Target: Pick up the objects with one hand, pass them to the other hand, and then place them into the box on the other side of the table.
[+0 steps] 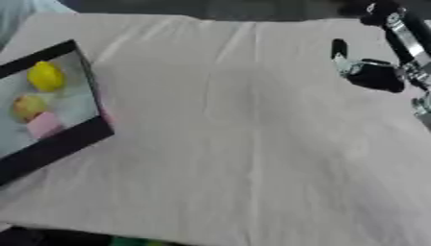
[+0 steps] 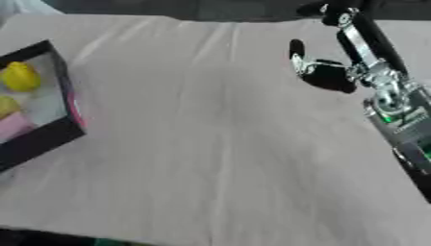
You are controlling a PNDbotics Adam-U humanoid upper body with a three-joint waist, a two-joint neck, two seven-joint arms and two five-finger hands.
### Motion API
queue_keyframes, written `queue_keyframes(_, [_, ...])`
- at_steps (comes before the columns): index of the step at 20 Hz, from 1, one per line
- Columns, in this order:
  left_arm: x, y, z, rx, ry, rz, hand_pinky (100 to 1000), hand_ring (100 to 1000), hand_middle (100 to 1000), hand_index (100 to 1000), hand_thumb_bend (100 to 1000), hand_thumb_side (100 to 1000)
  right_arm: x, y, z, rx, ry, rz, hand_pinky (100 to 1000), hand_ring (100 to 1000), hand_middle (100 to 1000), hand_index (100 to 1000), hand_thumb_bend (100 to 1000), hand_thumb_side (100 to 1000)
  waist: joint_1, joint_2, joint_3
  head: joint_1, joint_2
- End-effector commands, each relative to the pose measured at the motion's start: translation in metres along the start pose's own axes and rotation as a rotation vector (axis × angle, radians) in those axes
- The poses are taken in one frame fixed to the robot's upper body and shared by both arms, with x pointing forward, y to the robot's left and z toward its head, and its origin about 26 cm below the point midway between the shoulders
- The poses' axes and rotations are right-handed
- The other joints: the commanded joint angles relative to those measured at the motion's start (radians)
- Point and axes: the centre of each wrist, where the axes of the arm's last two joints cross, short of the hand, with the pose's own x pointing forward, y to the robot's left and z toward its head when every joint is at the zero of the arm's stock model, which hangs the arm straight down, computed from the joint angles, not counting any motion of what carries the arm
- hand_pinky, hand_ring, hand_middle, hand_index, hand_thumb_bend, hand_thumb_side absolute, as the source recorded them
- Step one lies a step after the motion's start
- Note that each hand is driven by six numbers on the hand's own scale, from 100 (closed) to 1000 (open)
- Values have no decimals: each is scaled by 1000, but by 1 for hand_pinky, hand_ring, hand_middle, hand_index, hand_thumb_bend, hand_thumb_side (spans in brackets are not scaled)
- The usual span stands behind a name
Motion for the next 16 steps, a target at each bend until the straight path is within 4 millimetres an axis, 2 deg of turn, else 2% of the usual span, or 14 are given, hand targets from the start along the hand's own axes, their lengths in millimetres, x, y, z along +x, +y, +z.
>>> queue_keyframes(1, [18,26,6,47,-75,81,1000,774,823,898,241,847,4,-28,5,-63,-1,-15,894,911,770,788,100,196,4,-31,-4,-18,-1])
queue_keyframes(2, [19,24,9,46,-89,116,1000,767,818,902,236,836,3,-33,7,-76,12,-34,892,910,773,786,100,286,4,-31,-6,-21,-1])
queue_keyframes(3, [20,21,11,43,-103,154,1000,765,819,907,236,837,1,-37,10,-90,25,-55,892,911,783,784,100,252,5,-31,-8,-22,-2])
queue_keyframes(6, [24,10,17,50,-157,273,1000,780,840,922,231,846,-7,-45,18,-131,73,-152,899,933,833,795,100,432,5,-31,-16,-19,-4])
queue_keyframes(8, [26,3,21,63,-191,345,1000,794,853,940,231,850,-12,-49,23,-154,96,-226,900,944,835,802,100,515,5,-31,-19,-18,-4])
queue_keyframes(16, [21,-28,28,102,-248,605,1000,825,878,939,262,834,-41,-60,47,-241,198,-516,915,1000,865,829,100,625,-1,-30,-27,-19,-11])
